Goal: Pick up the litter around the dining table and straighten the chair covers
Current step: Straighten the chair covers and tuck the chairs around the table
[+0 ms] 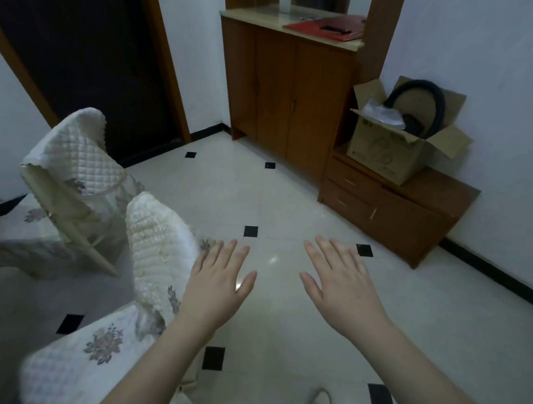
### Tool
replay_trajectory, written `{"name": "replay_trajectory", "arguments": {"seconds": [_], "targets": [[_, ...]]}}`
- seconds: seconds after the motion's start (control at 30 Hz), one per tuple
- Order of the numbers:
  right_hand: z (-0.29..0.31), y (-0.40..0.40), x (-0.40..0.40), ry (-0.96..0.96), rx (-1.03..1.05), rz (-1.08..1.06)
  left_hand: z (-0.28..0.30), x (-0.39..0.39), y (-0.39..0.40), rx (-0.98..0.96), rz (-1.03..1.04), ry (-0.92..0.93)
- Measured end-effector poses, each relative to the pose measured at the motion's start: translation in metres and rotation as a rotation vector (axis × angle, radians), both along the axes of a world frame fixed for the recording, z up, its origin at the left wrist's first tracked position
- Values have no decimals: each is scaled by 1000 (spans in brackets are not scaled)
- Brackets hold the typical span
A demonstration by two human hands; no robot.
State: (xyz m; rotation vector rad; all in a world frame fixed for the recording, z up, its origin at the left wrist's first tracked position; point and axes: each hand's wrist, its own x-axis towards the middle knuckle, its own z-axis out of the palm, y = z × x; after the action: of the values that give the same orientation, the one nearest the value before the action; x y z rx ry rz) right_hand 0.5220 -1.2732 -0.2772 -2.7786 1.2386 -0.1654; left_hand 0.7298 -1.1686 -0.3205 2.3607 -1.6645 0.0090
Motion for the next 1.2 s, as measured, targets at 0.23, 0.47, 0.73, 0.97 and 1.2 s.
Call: {"name": "replay_trajectory", "arguments": {"seconds": [0.23, 0.47, 0.73, 0.97, 1.2], "targets": [[-9, -106, 68, 1, 68, 218, -29, 39, -80, 63, 213, 4], [-9, -179, 159, 26, 58, 488, -28, 80, -102, 6, 508, -20], [-40, -177, 300, 93, 135, 785, -60, 145, -80, 57, 844, 46], [-59, -173, 393, 173, 127, 1004, -65, 177, -85, 20, 979, 133], [-75, -152, 463, 214, 173, 1386, -75, 192, -62, 61, 1192, 140]]}}
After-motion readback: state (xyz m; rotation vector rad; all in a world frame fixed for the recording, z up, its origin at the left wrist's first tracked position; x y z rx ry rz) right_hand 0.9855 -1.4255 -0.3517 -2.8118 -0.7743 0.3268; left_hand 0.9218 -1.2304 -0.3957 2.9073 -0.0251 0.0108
